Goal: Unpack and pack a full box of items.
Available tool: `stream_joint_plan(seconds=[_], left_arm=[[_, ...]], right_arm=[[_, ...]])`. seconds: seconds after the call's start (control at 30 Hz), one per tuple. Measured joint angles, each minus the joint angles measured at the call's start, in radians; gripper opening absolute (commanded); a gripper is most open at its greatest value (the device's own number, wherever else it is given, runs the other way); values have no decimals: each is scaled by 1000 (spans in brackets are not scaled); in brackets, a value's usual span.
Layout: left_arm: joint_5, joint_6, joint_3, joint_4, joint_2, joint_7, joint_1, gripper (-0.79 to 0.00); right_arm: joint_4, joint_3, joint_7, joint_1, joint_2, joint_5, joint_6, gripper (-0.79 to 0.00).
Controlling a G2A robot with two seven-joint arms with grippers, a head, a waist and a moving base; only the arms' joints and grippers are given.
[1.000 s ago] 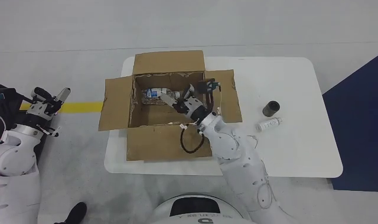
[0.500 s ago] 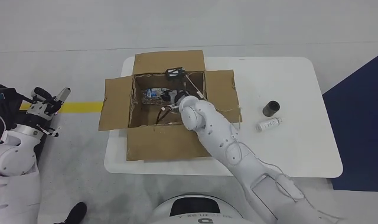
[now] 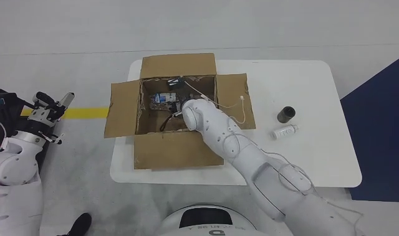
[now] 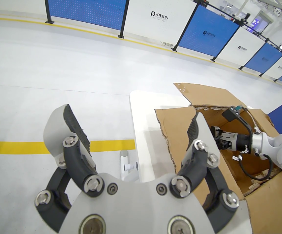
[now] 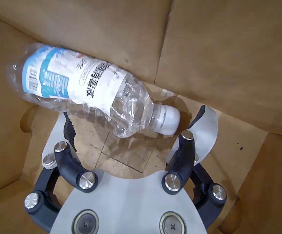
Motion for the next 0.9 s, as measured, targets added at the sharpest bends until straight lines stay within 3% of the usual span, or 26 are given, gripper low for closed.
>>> stream_joint_plan(seconds=[0.13,0.43,0.77,0.9], left_arm=[[0,0,0,0,0,0,0,0],[0,0,0,0,0,0,0,0],[0,0,0,0,0,0,0,0],[0,0,0,0,0,0,0,0]], right_arm=[[11,6,25,9,-3,17,-53,-400],[-77,34,196,-20,29,6,-174,-400],[-531,149,291,-261,134,-180,-171,-400],[-639,153,350,-318,150,-242,-165,-345]])
